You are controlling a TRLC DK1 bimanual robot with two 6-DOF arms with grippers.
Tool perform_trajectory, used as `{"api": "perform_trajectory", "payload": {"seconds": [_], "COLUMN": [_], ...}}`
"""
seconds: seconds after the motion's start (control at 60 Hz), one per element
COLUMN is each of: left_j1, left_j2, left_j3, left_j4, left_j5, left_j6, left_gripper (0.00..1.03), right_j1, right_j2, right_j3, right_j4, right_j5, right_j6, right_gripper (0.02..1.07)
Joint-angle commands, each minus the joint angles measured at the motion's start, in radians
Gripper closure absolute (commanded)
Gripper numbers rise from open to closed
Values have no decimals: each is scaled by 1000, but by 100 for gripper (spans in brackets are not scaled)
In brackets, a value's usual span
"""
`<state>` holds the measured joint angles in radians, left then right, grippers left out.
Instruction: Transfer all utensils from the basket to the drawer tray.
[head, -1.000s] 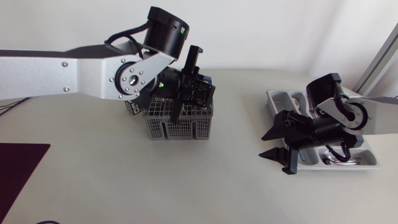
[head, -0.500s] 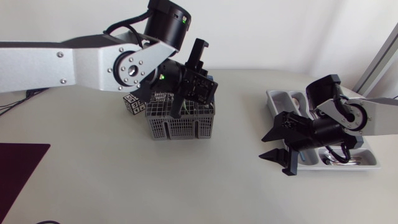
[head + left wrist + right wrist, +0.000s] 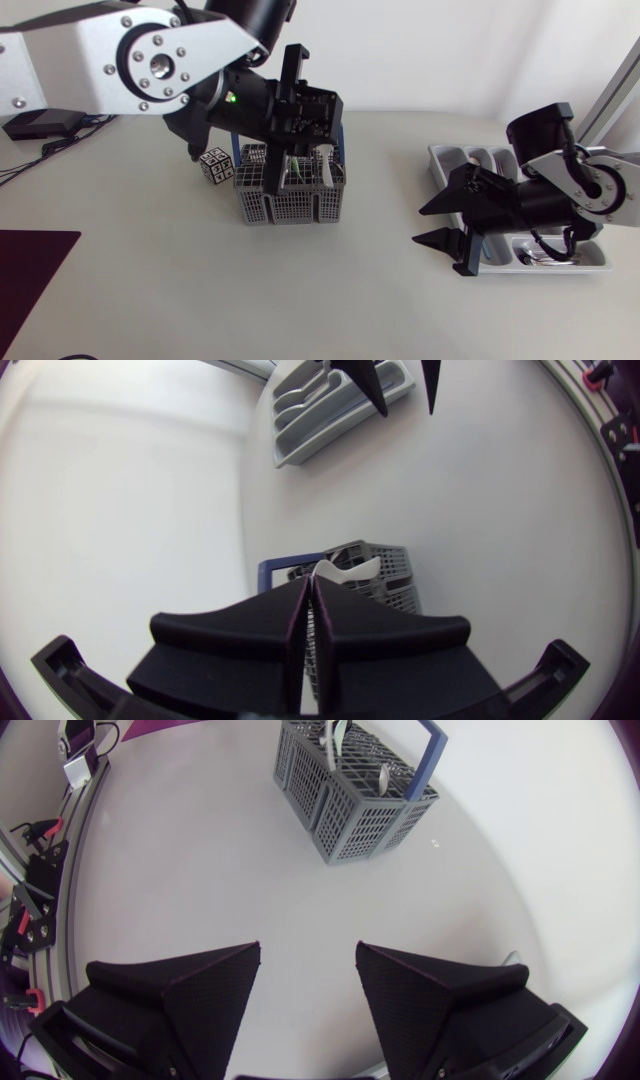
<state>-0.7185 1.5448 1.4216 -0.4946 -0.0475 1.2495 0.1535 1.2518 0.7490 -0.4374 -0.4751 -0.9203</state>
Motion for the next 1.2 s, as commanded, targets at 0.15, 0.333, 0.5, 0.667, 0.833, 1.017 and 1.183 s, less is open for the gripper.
{"api": "perform_trajectory", "payload": {"seconds": [0.15, 0.333, 0.5, 0.667, 0.833, 1.017, 1.183], "left_j1": [-68, -119, -124, -95, -84, -84, -79], "left_j2": [64, 156, 230, 255, 268, 268, 270], "left_j3": [146, 221, 292, 333, 355, 362, 362], "left_j4": [-170, -202, -200, -193, -185, -200, -213], "left_j5": [-2, 0, 6, 55, 94, 100, 117], "left_j6": [-326, -628, -864, -1032, -1124, -1141, -1153], "left_gripper": [100, 95, 95, 95, 95, 95, 95], "right_j1": [55, 112, 175, 222, 233, 241, 270], "right_j2": [-111, -163, -158, -123, -69, -51, -34], "right_j3": [-42, -50, -50, -42, -28, -25, -19], "right_j4": [51, 155, 258, 333, 384, 437, 460], "right_j5": [-11, -3, 75, 162, 196, 243, 288], "right_j6": [176, 356, 475, 537, 564, 566, 558], "right_gripper": [37, 37, 37, 40, 48, 63, 65]}}
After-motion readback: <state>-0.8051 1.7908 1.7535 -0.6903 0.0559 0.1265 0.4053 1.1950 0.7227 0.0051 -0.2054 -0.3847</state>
